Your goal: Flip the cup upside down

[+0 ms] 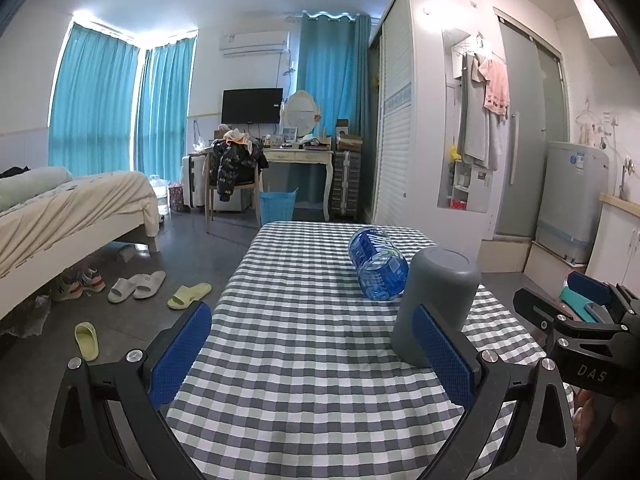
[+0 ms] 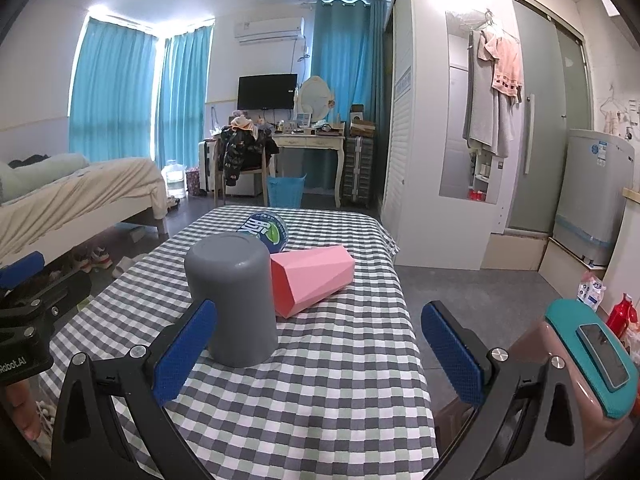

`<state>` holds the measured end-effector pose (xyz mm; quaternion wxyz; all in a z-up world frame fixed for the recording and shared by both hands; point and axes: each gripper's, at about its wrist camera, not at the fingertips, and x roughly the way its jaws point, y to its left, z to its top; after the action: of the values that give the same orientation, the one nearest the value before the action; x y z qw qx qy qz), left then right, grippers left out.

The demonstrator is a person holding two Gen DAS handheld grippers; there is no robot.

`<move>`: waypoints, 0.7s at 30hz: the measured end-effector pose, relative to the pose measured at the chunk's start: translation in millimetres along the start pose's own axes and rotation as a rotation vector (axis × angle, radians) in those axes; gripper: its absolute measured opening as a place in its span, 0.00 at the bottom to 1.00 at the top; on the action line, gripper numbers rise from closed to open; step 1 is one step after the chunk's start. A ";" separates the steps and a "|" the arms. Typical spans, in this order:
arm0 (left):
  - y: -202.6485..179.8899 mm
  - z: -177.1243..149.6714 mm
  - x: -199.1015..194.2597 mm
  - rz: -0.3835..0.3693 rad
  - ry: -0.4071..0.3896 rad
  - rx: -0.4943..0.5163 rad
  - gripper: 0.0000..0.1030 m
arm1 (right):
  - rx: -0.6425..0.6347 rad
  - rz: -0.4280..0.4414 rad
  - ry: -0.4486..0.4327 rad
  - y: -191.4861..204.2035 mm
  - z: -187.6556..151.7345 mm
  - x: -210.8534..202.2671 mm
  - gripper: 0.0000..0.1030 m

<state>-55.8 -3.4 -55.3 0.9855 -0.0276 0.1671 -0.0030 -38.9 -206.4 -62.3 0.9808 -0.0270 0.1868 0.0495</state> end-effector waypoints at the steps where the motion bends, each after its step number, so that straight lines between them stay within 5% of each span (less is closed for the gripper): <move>1: 0.0 -0.3 0.5 0.004 0.003 -0.003 1.00 | -0.001 0.000 0.002 0.0 0.0 0.2 1.00; 21: 1.2 -0.3 -2.7 0.009 -0.003 -0.009 1.00 | -0.020 -0.001 0.017 6.5 -2.2 0.8 1.00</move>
<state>-58.5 -2.2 -54.8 0.9856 -0.0314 0.1660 0.0021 -39.6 -200.0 -64.8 0.9788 -0.0375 0.1947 0.0509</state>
